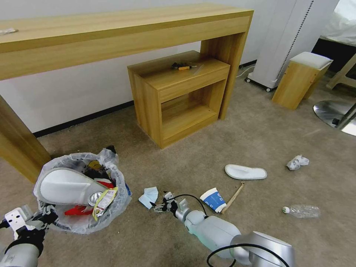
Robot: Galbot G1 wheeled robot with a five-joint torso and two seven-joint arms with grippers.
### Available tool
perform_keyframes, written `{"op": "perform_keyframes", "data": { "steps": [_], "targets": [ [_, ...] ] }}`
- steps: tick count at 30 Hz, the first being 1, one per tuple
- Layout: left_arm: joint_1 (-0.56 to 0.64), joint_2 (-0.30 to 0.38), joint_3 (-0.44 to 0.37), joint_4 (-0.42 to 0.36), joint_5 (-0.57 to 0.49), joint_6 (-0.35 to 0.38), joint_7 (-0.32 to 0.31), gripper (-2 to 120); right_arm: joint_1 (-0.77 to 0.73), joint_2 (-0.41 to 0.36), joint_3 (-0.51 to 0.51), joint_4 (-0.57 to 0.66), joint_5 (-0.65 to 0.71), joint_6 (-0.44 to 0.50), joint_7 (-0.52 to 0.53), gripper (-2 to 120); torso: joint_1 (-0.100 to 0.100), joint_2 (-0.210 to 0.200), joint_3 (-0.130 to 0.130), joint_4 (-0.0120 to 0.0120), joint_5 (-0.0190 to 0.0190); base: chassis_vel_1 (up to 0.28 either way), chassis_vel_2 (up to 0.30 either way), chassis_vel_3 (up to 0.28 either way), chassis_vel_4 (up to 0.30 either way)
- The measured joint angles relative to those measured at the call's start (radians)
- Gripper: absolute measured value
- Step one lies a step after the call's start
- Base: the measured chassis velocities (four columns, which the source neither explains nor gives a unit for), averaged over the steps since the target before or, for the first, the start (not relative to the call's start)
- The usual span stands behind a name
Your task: Pick up the trash bin and place the garbage on the floor into it.
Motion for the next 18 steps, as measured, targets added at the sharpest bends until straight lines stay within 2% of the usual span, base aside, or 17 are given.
{"op": "perform_keyframes", "data": {
  "steps": [7, 18],
  "targets": [
    [0.009, -0.005, -0.006, -0.016, 0.000, 0.000, 0.000, 0, 0.012, 0.035, 0.047, -0.071, -0.074, 0.006, -0.019, 100, 0.000, 0.000, 0.000, 0.0002, 0.0002, 0.000, 0.000, 0.000, 0.000],
    [0.021, -0.018, -0.007, -0.036, 0.001, -0.002, 0.003, 0, 0.024, 0.035, 0.083, -0.136, -0.122, 0.011, -0.025, 100, 0.000, 0.000, 0.000, 0.0000, -0.0001, 0.000, 0.000, 0.000, 0.000]
  ]
}}
